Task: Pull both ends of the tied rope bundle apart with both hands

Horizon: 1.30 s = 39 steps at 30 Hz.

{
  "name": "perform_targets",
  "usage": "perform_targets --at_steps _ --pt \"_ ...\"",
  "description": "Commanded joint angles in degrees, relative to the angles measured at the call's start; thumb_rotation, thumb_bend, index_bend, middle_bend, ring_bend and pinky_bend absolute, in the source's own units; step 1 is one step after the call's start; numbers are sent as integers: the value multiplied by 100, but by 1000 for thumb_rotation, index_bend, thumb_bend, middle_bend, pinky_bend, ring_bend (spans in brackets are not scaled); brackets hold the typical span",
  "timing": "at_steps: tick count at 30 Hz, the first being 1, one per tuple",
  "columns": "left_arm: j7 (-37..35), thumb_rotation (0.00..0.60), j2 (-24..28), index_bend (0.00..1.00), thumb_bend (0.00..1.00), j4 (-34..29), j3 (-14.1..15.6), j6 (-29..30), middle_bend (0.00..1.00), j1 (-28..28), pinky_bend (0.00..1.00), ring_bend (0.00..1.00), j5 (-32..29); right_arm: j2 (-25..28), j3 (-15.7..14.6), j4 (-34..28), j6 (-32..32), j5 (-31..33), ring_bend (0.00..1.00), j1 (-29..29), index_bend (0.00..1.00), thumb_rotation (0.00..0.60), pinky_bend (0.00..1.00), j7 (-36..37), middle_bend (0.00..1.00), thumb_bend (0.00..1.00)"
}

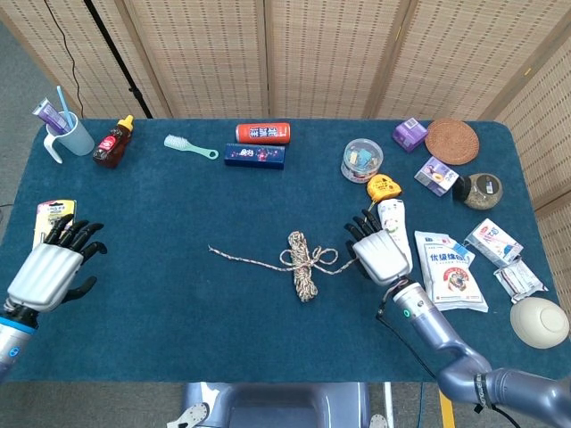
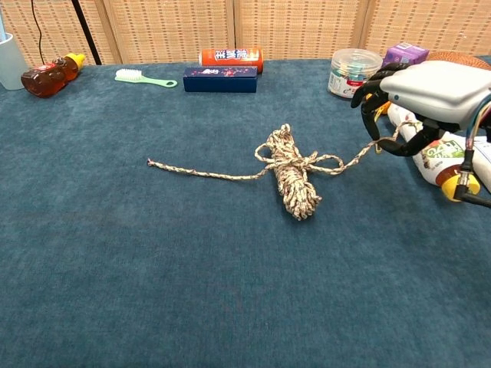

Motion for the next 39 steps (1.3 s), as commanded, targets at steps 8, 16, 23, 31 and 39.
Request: perform_targets --at_steps 8,16,23,31,39 --pt "297 600 -614 445 269 401 -149 -930 189 -786 0 128 -15 102 -35 -282 133 -16 134 -85 638 600 0 -141 213 543" --pt "354 600 -1114 451 275 808 -257 -1463 195 -1271 0 131 -189 111 -26 -332 126 50 139 -95 639 600 0 -216 213 543" --pt "472 600 -1621 490 276 1179 -332 -1766 195 -1592 0 130 -414 97 -27 -321 100 86 144 -92 640 600 0 -237 217 544" --pt "672 600 -2261 491 277 1662 -409 -2163 195 -1987 0 122 -812 60 -22 -303 83 99 143 -80 640 600 0 -227 217 546" --pt "928 600 -2831 492 283 2181 -458 -2336 196 -2309 0 118 -1026 34 -20 -278 84 97 143 -78 640 600 0 -187 217 546"
